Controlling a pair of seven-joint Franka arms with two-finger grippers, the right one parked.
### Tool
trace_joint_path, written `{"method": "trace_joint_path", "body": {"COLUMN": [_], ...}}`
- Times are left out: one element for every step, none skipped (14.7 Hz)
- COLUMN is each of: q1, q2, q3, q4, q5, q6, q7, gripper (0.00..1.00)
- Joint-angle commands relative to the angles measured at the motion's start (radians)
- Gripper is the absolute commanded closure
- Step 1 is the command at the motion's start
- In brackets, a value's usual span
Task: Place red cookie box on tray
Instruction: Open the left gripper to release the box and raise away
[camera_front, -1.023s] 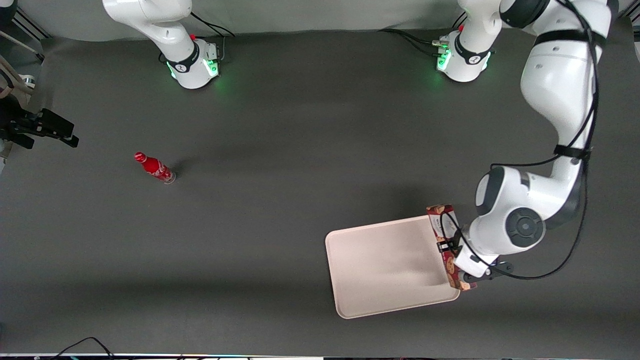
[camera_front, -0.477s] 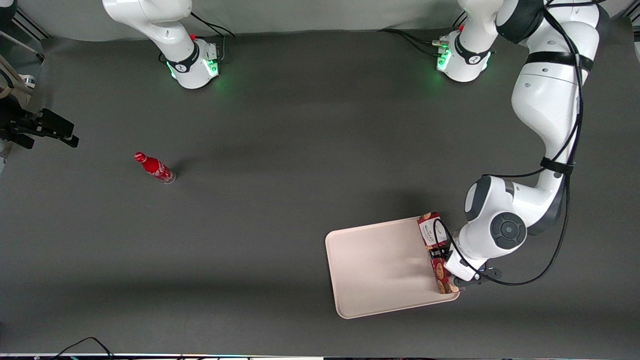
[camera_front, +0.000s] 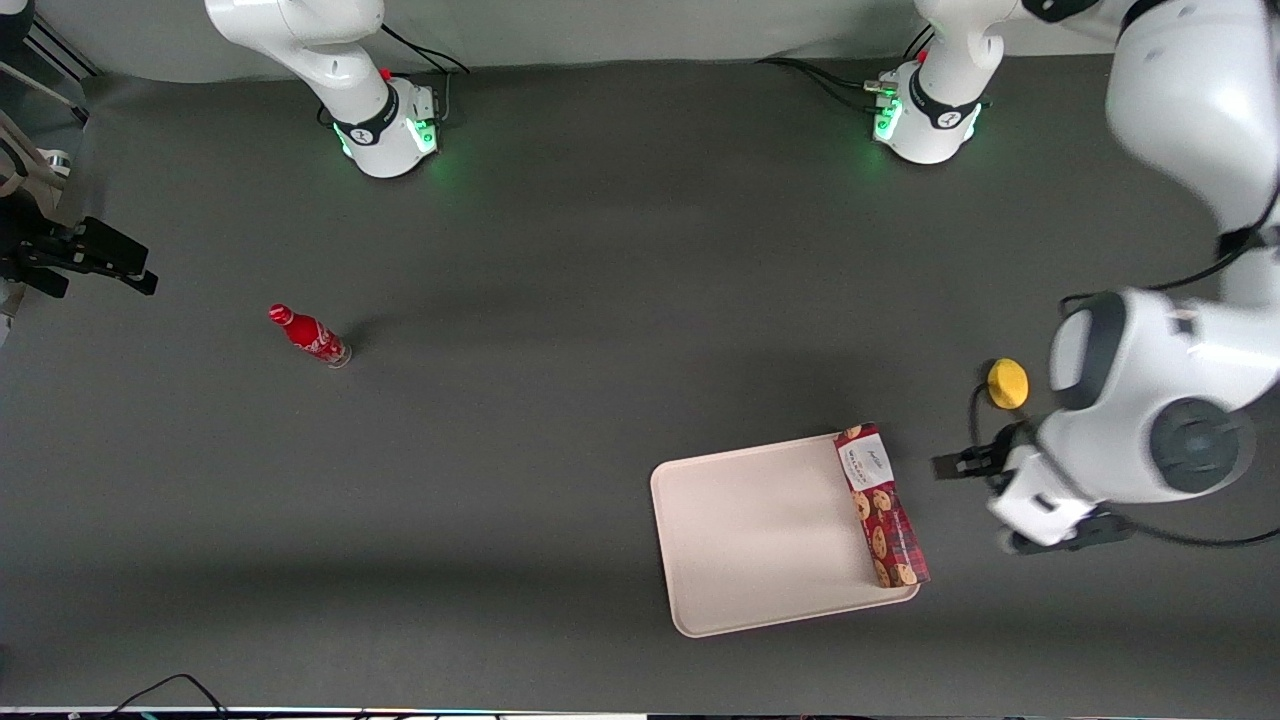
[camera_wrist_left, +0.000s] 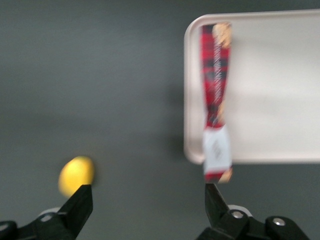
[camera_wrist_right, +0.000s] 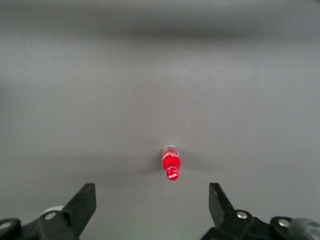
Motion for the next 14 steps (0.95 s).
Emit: {"method": "trace_joint_path", "body": {"q1": [0.011, 0.013, 0.013, 0.014, 0.014, 0.013, 0.013, 0.011, 0.01, 0.007, 0.005, 0.005, 0.005, 0.005], "q2": [-0.205, -0.262, -0.325, -0.42, -0.525, -0.627, -0.713, -0.773, -0.786, -0.784, -0.775, -0.763, -0.754, -0.749], "q3": [0.071, 0.09, 0.106, 0.112, 0.132, 0.173, 0.201, 0.221, 0.221, 0.219, 0.218, 0.218, 0.218, 0.216], "q4": [-0.027, -0.042, -0.088, -0.191, -0.318, -0.437, -0.535, -0.604, -0.616, -0.601, -0.581, -0.564, -0.552, -0.545], "q5": [-0.046, -0.06, -0.068, -0.068, -0.069, -0.08, -0.103, -0.112, -0.109, -0.103, -0.103, -0.105, -0.105, -0.105], "q6": [-0.24, -0.297, -0.332, -0.33, -0.301, -0.256, -0.221, -0.192, -0.19, -0.198, -0.199, -0.201, -0.201, -0.201], "q7": [0.171, 0.198, 0.213, 0.244, 0.288, 0.331, 0.363, 0.379, 0.38, 0.382, 0.382, 0.382, 0.382, 0.384], "gripper": [0.0, 0.0, 0.0, 0.0, 0.0, 0.0, 0.0, 0.0, 0.0, 0.0, 0.0, 0.0, 0.0, 0.0]}}
